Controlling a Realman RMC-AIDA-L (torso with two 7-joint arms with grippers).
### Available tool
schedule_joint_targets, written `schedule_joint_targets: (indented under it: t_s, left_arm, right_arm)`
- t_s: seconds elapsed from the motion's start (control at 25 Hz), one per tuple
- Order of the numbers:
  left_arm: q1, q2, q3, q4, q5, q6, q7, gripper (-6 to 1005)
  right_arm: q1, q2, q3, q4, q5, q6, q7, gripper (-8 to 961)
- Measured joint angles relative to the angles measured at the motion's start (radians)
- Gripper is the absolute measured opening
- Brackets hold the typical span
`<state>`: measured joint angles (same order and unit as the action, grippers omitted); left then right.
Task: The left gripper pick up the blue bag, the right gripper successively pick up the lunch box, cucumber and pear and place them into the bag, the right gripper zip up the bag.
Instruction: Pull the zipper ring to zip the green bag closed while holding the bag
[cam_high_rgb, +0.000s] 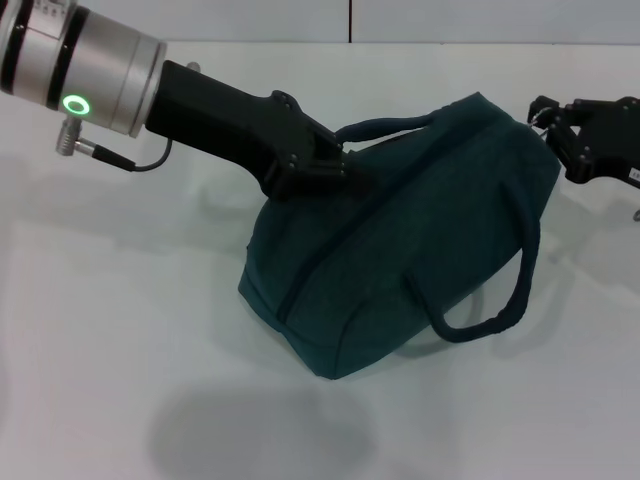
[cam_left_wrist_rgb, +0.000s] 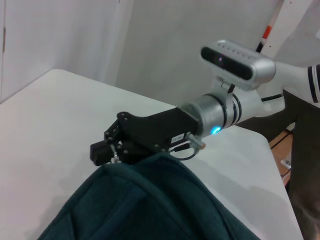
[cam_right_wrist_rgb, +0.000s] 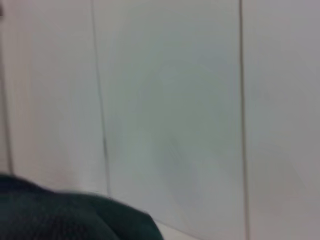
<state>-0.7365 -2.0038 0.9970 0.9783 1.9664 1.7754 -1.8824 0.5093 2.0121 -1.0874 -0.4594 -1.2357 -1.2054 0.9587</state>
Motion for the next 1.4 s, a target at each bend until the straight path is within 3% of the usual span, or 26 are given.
schedule_joint_targets:
  t_s: [0.2, 0.48, 0.92, 1.4]
  left_arm:
    - [0.001, -0.001, 0.000, -0.001, 0.001, -0.002, 0.001, 88]
    - [-0.001, -0.001, 0.000, -0.001, 0.000, -0.001, 0.003, 85]
    - [0.003, -0.001, 0.000, -0.001, -0.001, 0.004, 0.003, 84]
    - [0.013, 0.001, 0.000, -0.001, 0.000, 0.002, 0.017, 83]
  right_arm:
    - [-0.015, -0.008, 0.005, -0.043, -0.001, -0.055, 0.054, 17]
    - [-0.007, -0.002, 0.042, -0.060, -0.003, 0.037, 0.019, 18]
    - [0.034, 0.003, -0.128, -0.010, -0.004, 0.175, -0.033, 19]
    - [0.020, 0.003, -0.148, -0.033, 0.011, 0.162, -0.044, 20]
